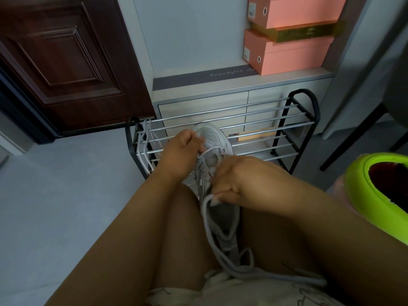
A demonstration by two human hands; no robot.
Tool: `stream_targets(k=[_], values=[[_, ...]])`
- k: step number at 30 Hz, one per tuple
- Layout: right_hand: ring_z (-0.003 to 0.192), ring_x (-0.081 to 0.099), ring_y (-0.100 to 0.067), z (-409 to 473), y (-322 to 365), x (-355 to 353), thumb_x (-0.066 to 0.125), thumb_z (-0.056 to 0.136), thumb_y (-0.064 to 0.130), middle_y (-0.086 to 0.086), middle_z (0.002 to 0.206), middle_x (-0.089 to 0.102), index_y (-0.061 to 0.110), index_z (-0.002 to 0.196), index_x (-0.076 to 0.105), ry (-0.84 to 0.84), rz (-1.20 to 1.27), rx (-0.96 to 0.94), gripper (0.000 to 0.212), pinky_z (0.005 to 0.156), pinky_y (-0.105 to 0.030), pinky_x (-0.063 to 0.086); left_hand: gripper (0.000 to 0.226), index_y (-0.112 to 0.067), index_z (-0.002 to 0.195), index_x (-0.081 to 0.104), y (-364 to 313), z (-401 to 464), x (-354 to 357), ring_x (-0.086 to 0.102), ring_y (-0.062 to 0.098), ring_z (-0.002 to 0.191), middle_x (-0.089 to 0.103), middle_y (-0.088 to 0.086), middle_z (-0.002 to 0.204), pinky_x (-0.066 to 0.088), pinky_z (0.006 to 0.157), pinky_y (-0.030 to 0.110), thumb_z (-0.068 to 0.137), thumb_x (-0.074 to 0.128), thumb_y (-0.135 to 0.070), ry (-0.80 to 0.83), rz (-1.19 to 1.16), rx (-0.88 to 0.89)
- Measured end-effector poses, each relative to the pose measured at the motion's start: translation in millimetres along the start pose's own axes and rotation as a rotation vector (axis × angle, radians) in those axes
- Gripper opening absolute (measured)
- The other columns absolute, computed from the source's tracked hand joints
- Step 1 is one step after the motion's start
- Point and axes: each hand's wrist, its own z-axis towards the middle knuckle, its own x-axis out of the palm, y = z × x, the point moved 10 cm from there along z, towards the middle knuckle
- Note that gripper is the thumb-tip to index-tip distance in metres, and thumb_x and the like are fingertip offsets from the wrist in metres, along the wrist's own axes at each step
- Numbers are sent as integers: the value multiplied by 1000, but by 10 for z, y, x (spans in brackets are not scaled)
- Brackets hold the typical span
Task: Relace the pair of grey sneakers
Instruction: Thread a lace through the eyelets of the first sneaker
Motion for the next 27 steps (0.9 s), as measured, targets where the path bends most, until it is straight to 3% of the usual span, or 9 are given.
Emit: stream_targets(k=[2,5,8,10,13,18,20,23,27], values=[[100,50,1,-134,122,-108,49,93,42,14,101,67,29,98,71,-76,111,-16,26,73,2,28,26,-22,83,62,11,23,17,55,9,56,64,-9,70,48,56,30,99,43,-32,7,-16,-21],[89,51,3,-246,346,-103,61,88,36,11,84,70,25,85,75,-55,244,-73,18,61,3,28,27,-23,82,61,29,37,26,52,5,52,66,-9,71,46,55,25,100,42,-31,20,5,-26],[72,61,6,-295,430,-84,67,85,31,11,78,70,21,82,75,39,496,-109,13,60,0,31,28,-23,82,62,-3,31,3,53,5,54,67,-12,65,44,49,17,100,41,-31,29,15,-1],[70,61,11,-297,378,-125,69,84,30,14,77,70,22,82,76,26,548,-93,11,59,2,31,29,-22,83,63,-52,48,1,56,9,62,67,-12,64,45,58,21,100,41,-32,36,59,27],[72,62,11,-284,309,-89,69,83,31,14,79,71,22,84,76,54,591,-54,12,61,0,34,29,-21,84,63,-86,42,-8,57,12,66,67,-10,66,45,68,27,100,41,-31,30,85,50],[77,66,4,-351,60,-23,57,74,57,24,84,69,49,95,63,49,397,84,23,73,-29,55,27,-19,87,64,-102,30,-25,59,11,67,68,-10,70,44,63,26,99,43,-30,30,161,62],[82,63,12,-317,26,0,58,74,62,31,85,67,52,94,65,25,441,90,23,76,-26,52,22,-18,89,64,-101,42,-26,59,7,67,70,-9,74,41,65,25,96,50,-33,36,205,63],[76,62,13,-249,-16,81,71,78,39,24,85,70,34,90,74,10,528,97,14,66,-4,40,12,-20,83,67,-146,-21,7,59,-1,65,69,-8,73,44,60,13,85,67,-31,87,221,119],[92,59,12,-214,-97,111,74,76,30,27,105,65,40,101,69,62,518,107,27,80,-9,43,8,-20,75,68,-252,-91,32,59,-4,63,67,-9,72,38,57,2,79,75,-21,129,358,239]])
